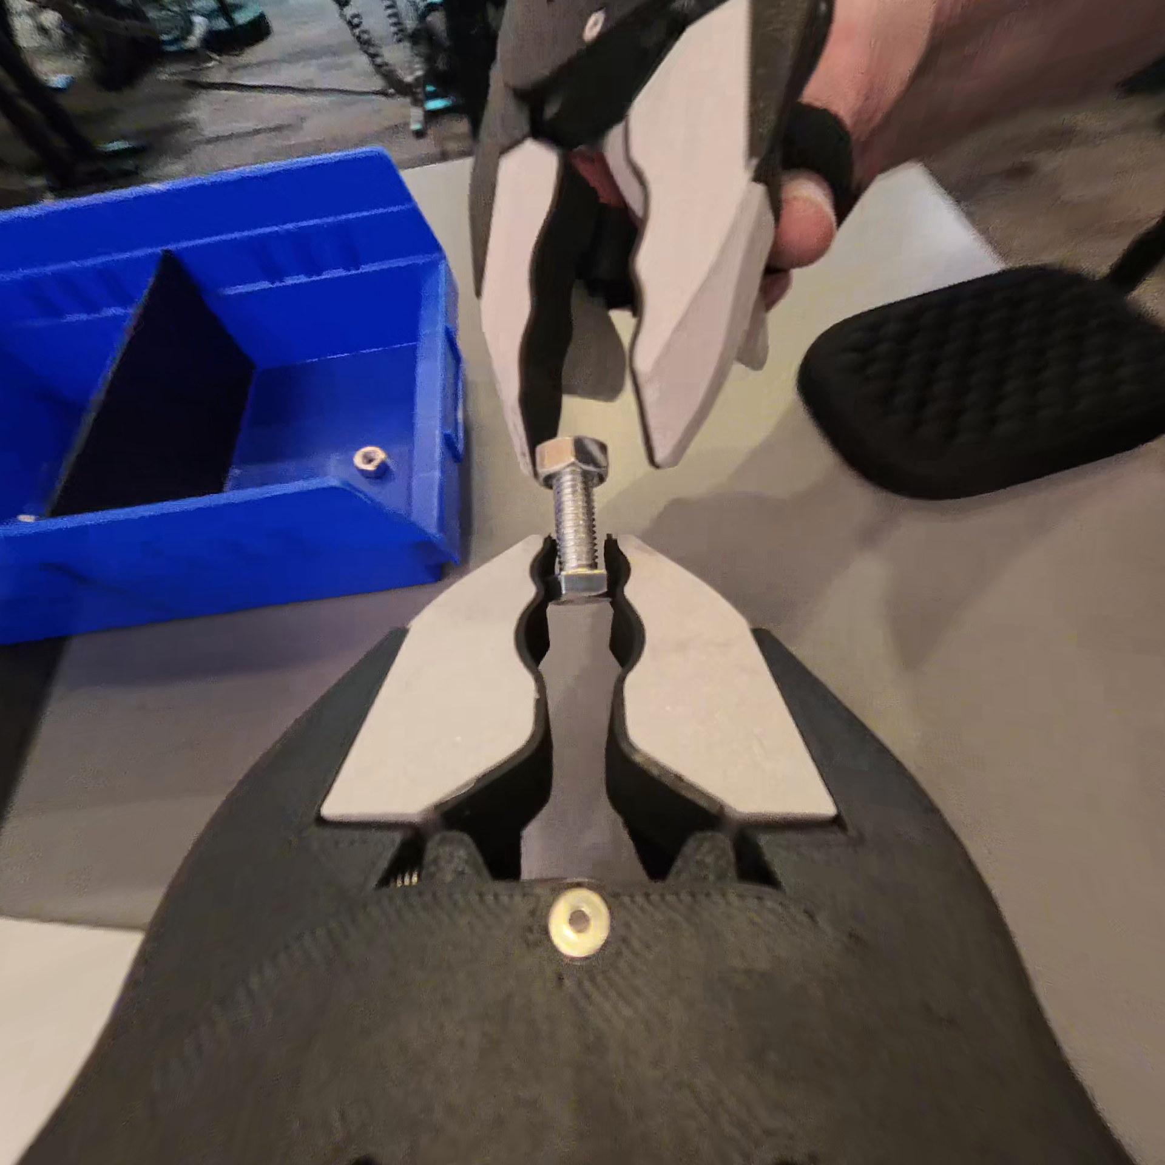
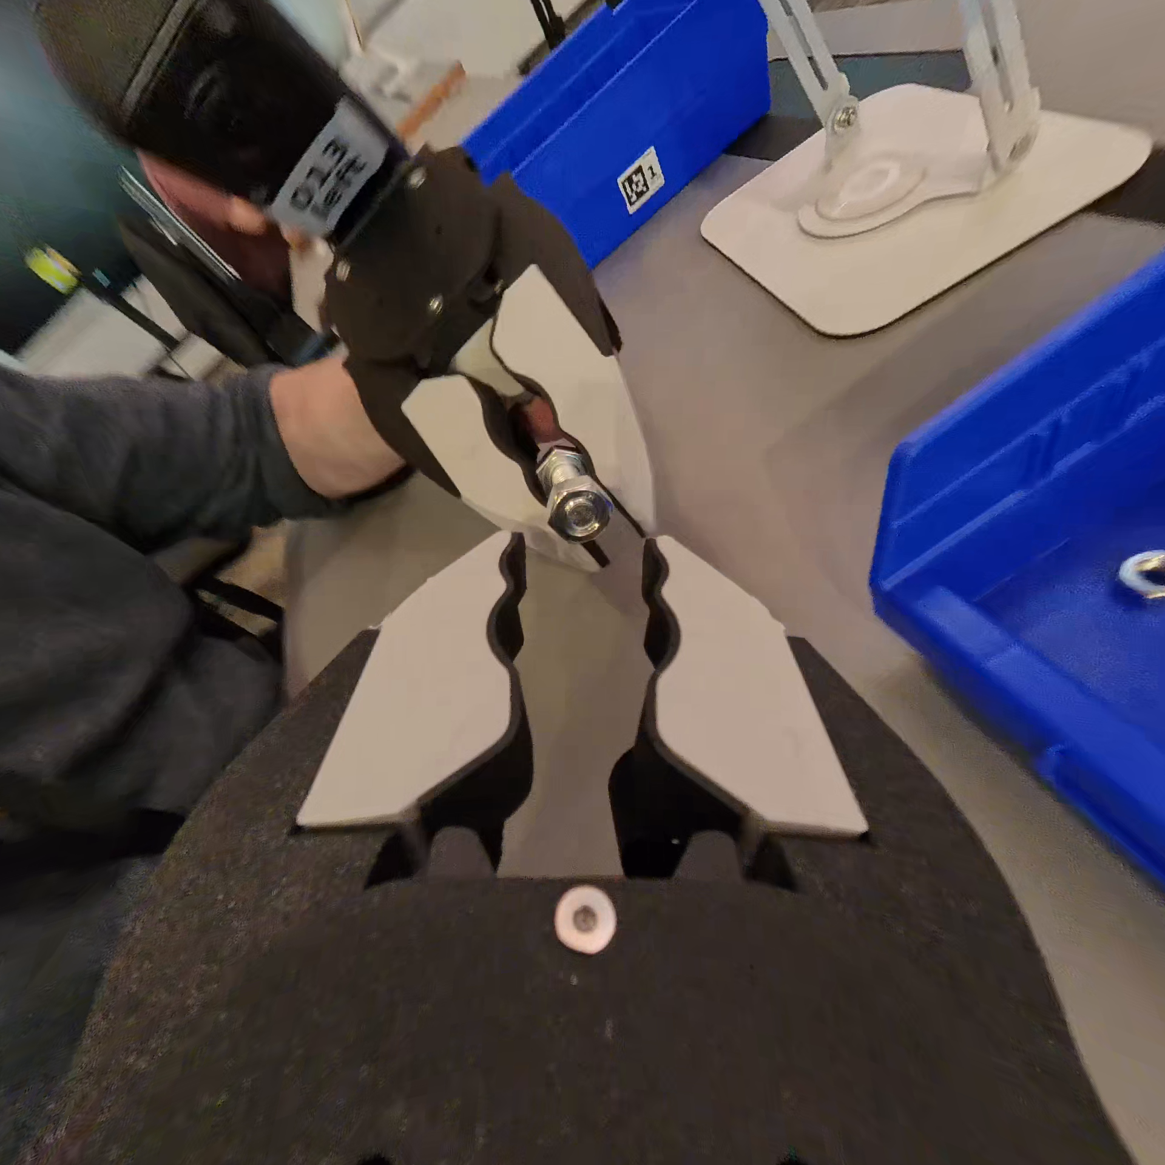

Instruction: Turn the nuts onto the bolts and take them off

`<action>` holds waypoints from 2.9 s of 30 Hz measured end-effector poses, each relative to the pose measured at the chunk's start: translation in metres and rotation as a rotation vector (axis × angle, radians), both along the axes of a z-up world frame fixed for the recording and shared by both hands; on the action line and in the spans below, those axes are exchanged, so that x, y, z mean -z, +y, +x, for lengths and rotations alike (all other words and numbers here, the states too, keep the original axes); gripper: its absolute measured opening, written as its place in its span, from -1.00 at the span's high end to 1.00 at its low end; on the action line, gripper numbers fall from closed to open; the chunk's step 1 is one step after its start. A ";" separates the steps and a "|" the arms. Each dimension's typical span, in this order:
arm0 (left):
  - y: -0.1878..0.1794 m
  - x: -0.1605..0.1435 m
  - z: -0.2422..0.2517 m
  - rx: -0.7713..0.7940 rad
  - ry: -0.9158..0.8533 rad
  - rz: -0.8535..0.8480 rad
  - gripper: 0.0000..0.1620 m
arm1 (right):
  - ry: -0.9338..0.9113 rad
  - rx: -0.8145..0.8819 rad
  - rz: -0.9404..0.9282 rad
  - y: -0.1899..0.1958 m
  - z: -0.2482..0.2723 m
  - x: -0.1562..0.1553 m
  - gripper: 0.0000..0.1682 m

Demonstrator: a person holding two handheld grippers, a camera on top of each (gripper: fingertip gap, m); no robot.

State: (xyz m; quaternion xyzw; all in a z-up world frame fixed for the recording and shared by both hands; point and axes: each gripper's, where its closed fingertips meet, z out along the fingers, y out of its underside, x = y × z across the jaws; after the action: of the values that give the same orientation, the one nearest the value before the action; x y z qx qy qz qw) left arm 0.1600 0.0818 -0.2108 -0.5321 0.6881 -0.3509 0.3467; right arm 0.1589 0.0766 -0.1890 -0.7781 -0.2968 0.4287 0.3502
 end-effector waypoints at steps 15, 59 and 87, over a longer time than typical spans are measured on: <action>-0.009 0.009 0.008 -0.023 0.058 0.143 0.82 | 0.005 -0.022 0.079 -0.004 -0.005 0.004 0.78; -0.021 0.008 0.003 0.071 0.054 -0.118 0.82 | -0.206 -0.101 0.278 -0.010 -0.002 0.006 0.79; -0.004 0.017 0.009 -0.042 0.075 0.101 0.82 | -0.109 0.029 -0.025 -0.005 0.004 0.005 0.57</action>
State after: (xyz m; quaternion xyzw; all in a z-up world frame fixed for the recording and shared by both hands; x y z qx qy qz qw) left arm 0.1686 0.0773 -0.2274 -0.5411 0.7062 -0.2881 0.3543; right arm 0.1625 0.0718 -0.1941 -0.8088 -0.2988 0.3843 0.3301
